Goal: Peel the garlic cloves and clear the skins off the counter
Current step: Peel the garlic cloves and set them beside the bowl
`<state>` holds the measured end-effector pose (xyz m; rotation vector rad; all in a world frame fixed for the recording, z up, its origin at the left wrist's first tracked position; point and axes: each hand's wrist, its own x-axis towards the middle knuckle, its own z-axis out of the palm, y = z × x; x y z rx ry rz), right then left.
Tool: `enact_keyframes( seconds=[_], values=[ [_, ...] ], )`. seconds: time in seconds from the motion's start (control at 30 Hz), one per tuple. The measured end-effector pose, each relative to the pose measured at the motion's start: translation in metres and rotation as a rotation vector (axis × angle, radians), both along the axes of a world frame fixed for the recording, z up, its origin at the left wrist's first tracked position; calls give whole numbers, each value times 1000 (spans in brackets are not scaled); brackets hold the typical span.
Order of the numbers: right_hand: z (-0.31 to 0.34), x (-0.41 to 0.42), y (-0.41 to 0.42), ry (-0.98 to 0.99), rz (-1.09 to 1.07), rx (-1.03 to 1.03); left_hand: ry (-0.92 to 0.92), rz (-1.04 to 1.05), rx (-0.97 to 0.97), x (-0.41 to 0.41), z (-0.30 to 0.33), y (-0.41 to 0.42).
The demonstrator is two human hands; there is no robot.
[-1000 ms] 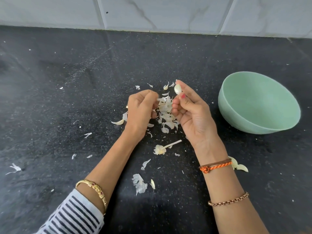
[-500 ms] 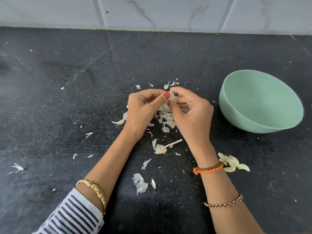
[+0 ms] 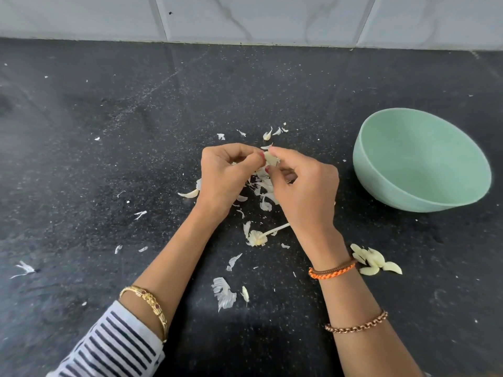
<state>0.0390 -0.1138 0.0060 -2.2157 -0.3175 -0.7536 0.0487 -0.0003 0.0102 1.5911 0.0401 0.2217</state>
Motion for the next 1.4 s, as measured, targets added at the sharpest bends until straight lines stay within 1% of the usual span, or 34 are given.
enact_keyframes(
  seconds=[0.2, 0.3, 0.4, 0.47, 0.53, 0.57, 0.6, 0.63, 0.73, 0.8, 0.87, 0.97, 1.07, 1.2, 1.27, 1.4],
  values=[
    [0, 0, -1, 43, -6, 41, 62, 33, -68, -2, 3, -2],
    [-1, 0, -1, 103, 8, 116, 99, 35, -141, -2, 3, -2],
    [2, 0, -2, 173, 34, 191, 137, 33, -144, -2, 3, -3],
    [6, -1, -2, 242, 83, 324, 170, 62, -146, 0, 3, -1],
    [12, -1, -3, 368, 132, 572, 188, 114, -141, 2, 3, 2],
    [13, -1, -5, 400, 133, 648, 184, 137, -136, 4, 2, 5],
    [12, 0, -6, 392, 117, 644, 164, 150, -128, 5, 2, 7],
    [11, 1, -7, 366, 88, 580, 140, 144, -113, 5, 3, 8],
    [7, 2, -5, 284, 27, 378, 73, 47, -34, 0, 6, 2],
    [5, 1, -4, 236, 11, 261, 39, -21, -40, -2, 6, -1],
    [4, 0, -3, 207, 13, 191, -6, -61, -28, -2, 3, -1],
    [5, 1, -5, 220, 22, 188, -35, -75, 22, 1, -3, 1],
    [5, 2, -5, 295, 40, 244, -77, -72, 79, 2, -4, 1],
    [5, 2, -6, 347, 8, 292, -136, -128, 95, 1, -4, 2],
    [5, 2, -7, 357, 15, 254, -141, -117, 120, 1, -6, 3],
    [5, 1, -6, 394, 35, 134, -122, -69, 307, 4, -11, 3]
  ],
)
